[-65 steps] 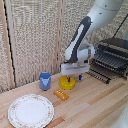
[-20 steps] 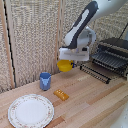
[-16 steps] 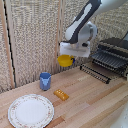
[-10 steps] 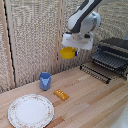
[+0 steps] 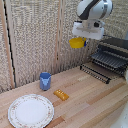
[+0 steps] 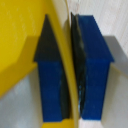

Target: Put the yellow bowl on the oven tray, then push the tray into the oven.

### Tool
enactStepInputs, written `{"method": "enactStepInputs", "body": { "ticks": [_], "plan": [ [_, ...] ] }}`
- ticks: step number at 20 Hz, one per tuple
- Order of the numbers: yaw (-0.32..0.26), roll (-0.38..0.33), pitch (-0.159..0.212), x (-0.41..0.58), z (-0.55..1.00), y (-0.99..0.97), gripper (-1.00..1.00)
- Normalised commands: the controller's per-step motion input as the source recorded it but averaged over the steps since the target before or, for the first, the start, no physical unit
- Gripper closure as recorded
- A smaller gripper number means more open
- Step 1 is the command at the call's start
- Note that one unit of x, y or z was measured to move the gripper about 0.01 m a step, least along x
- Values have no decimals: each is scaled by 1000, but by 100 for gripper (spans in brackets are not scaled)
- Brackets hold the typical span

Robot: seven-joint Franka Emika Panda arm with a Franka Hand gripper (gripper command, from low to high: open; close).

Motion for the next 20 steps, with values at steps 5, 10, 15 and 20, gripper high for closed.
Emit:
{"method": "enactStepInputs", "body": {
  "ticks": [5,10,15,20],
  "plan": [
    [-108,36,-42,9,0,-833,100],
    [-133,29,-5,-14,18,-794,100],
    [-140,29,0,-93,6,-775,100],
    [-174,29,0,-97,-25,-694,100]
  ]
}}
